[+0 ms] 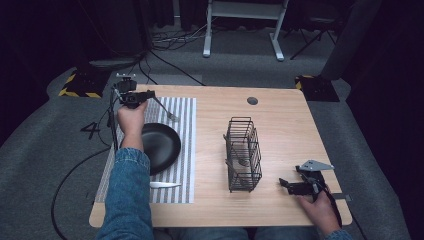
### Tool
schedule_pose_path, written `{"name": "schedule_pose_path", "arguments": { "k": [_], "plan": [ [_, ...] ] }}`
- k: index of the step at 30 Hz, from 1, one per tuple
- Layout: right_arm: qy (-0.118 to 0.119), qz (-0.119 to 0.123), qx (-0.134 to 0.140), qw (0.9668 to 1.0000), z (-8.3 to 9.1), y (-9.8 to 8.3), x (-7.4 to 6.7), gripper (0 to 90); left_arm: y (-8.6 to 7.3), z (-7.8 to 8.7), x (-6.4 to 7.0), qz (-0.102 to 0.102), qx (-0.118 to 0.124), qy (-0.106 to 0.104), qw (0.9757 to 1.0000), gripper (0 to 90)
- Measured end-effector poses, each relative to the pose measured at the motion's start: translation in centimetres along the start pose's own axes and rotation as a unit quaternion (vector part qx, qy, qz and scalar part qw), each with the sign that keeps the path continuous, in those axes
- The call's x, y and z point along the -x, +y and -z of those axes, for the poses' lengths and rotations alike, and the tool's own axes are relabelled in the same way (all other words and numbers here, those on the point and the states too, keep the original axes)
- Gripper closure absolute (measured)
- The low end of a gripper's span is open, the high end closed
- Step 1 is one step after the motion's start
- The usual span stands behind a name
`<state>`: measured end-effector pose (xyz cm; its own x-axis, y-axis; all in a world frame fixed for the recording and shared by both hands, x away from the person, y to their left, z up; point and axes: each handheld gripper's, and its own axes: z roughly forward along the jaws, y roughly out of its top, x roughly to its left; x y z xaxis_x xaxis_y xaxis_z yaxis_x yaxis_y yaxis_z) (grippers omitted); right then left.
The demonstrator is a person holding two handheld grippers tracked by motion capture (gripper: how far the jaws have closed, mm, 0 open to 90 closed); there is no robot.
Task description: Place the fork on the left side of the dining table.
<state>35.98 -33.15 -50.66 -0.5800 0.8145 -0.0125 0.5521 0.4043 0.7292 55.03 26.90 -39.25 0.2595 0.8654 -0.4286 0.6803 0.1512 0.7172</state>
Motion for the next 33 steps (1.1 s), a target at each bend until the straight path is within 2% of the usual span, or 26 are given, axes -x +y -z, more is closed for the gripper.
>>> {"name": "schedule_pose_path", "arguments": {
  "k": [13,18,20,22,25,33],
  "plan": [
    [0.000,0.000,0.000,1.0000,0.0,0.0,0.0,10.3,0.1,-0.2,-1.5,0.015,-0.010,0.013,0.9998,74.5],
    [-0.001,-0.001,0.000,1.0000,0.0,0.0,0.0,10.3,0.0,-0.2,-1.9,0.008,-0.015,0.019,0.9997,70.6],
    [-0.001,-0.001,0.000,1.0000,0.0,0.0,0.0,10.3,-0.1,0.0,-2.2,0.006,-0.012,0.024,0.9996,69.9],
    [-0.002,-0.001,0.000,1.0000,0.0,0.0,0.0,10.3,-0.1,0.3,-2.6,0.015,-0.009,0.019,0.9997,69.6],
    [-0.001,-0.001,0.000,1.0000,0.0,0.0,0.0,10.3,-0.1,0.7,-3.1,0.018,-0.009,0.024,0.9995,68.9],
    [-0.002,-0.001,0.000,1.0000,0.0,0.0,0.0,10.3,-0.4,0.6,-3.8,0.022,-0.009,0.030,0.9993,69.0]
  ]
}}
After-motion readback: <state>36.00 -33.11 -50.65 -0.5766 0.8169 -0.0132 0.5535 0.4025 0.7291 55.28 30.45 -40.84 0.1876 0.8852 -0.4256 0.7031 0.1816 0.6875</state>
